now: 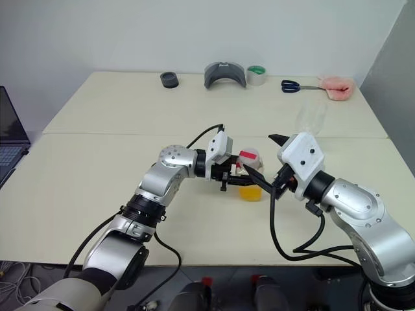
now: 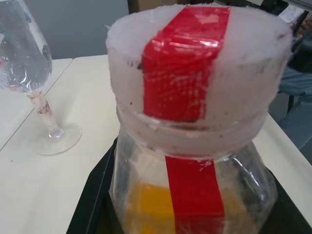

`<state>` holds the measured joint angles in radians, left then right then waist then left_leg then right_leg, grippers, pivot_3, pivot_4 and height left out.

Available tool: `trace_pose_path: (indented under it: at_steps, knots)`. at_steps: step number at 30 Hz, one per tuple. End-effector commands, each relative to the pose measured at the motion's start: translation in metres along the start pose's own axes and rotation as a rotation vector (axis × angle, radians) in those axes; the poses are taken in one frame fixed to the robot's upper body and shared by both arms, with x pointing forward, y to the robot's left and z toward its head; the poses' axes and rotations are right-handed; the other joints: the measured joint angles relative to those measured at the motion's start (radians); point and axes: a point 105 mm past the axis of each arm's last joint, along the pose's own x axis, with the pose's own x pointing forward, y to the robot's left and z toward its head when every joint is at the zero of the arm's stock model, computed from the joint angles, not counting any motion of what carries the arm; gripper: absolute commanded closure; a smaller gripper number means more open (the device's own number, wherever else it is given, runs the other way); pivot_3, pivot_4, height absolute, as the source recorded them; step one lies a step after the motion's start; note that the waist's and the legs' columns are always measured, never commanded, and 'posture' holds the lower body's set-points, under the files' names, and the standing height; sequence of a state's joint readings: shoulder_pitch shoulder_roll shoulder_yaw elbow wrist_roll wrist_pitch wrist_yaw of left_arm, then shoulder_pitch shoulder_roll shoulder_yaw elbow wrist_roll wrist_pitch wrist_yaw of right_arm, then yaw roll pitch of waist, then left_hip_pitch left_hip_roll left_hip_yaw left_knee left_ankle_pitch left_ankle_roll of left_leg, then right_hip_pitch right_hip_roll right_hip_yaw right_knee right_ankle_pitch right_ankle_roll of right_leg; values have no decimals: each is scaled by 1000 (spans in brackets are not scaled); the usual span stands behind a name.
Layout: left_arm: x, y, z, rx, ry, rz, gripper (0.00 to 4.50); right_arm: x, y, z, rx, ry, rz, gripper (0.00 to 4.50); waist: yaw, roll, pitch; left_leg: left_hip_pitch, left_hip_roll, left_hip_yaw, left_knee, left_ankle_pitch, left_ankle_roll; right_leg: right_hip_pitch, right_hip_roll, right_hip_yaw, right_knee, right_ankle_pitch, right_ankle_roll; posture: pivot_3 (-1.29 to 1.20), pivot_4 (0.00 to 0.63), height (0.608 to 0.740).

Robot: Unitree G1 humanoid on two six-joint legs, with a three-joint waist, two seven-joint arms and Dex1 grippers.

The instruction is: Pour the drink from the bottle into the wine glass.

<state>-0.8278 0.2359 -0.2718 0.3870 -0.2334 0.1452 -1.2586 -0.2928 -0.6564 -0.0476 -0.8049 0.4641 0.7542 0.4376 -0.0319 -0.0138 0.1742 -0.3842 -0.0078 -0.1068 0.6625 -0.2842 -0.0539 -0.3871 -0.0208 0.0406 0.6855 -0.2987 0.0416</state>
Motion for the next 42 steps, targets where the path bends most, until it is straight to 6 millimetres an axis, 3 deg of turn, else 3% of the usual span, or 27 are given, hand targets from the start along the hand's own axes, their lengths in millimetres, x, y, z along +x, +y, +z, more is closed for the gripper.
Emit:
trace_pose_path:
  at_steps: [1, 29, 42]
  knots:
    - [0, 2, 16, 61, -32, -14, 2700, -6, -6, 10, -39, -28, -32, 0, 0, 0, 0, 0, 0, 0, 0, 0, 0, 0, 0, 0, 0, 0, 0, 0, 150, 740]
    - [1, 0, 15, 57, -36, -15, 2700, -9, -7, 11, -33, -21, -31, 0, 0, 0, 0, 0, 0, 0, 0, 0, 0, 0, 0, 0, 0, 0, 0, 0, 150, 740]
    - [1, 2, 16, 62, -33, -15, 2700, -13, -2, 21, 2, -63, 19, 0, 0, 0, 0, 0, 0, 0, 0, 0, 0, 0, 0, 0, 0, 0, 0, 0, 150, 740]
